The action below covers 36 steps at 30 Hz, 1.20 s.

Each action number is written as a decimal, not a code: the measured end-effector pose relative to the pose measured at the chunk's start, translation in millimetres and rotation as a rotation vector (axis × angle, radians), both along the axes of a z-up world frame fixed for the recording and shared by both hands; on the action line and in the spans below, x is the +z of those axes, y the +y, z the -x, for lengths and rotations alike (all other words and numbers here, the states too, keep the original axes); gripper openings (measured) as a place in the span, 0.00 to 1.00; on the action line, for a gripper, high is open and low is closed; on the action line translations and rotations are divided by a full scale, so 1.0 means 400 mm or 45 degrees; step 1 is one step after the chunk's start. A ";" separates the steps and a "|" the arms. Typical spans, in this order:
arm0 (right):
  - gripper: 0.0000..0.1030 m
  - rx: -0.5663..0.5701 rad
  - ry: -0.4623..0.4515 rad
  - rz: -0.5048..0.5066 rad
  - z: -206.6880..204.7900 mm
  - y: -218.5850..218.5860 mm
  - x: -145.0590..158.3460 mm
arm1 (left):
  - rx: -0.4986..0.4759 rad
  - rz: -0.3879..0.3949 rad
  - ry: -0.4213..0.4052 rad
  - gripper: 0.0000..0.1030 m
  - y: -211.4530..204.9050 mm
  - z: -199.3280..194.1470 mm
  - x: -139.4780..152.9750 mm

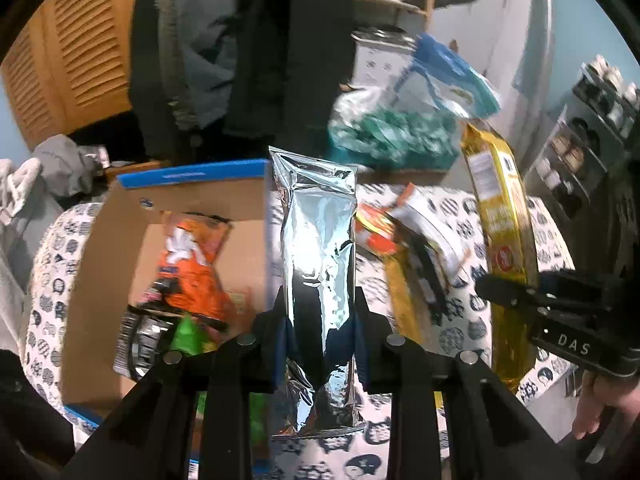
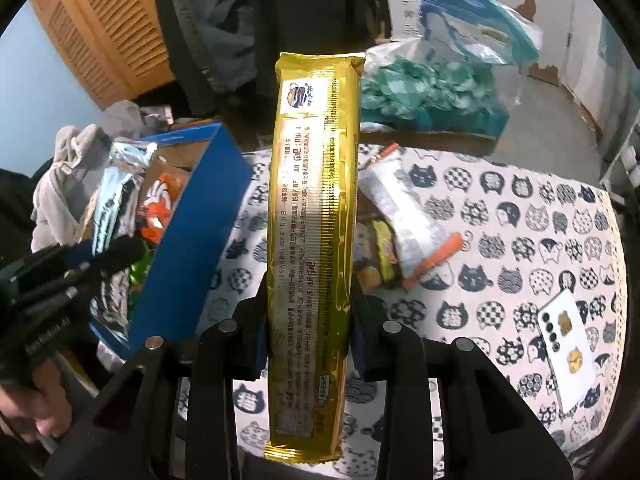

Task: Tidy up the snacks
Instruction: 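Carry the silver packet and yellow bar into the box and open both grippers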

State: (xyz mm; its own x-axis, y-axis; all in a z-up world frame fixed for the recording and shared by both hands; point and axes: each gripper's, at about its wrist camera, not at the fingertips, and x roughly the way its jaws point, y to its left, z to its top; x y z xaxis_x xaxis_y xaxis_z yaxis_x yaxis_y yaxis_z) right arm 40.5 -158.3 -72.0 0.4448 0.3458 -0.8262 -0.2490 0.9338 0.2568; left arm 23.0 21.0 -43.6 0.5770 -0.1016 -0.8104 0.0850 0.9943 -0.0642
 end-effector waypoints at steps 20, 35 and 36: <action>0.30 0.163 0.069 -0.064 -0.065 0.230 0.017 | 0.372 0.010 0.153 0.26 0.414 -0.039 -0.126; 0.30 0.255 0.074 -0.037 -0.069 0.347 0.033 | 0.381 -0.021 0.356 0.31 0.453 -0.063 -0.258; 0.30 0.263 0.077 -0.040 -0.070 0.355 0.035 | 0.385 -0.019 0.360 0.34 0.456 -0.063 -0.259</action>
State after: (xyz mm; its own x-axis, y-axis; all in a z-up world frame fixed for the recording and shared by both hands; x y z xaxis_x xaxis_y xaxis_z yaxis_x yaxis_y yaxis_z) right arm 68.6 -16.1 -58.0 0.3116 0.4507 -0.8365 -0.4178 0.8557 0.3055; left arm 48.3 203.5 -147.2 0.3338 0.0512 -0.9412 -0.2301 0.9727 -0.0286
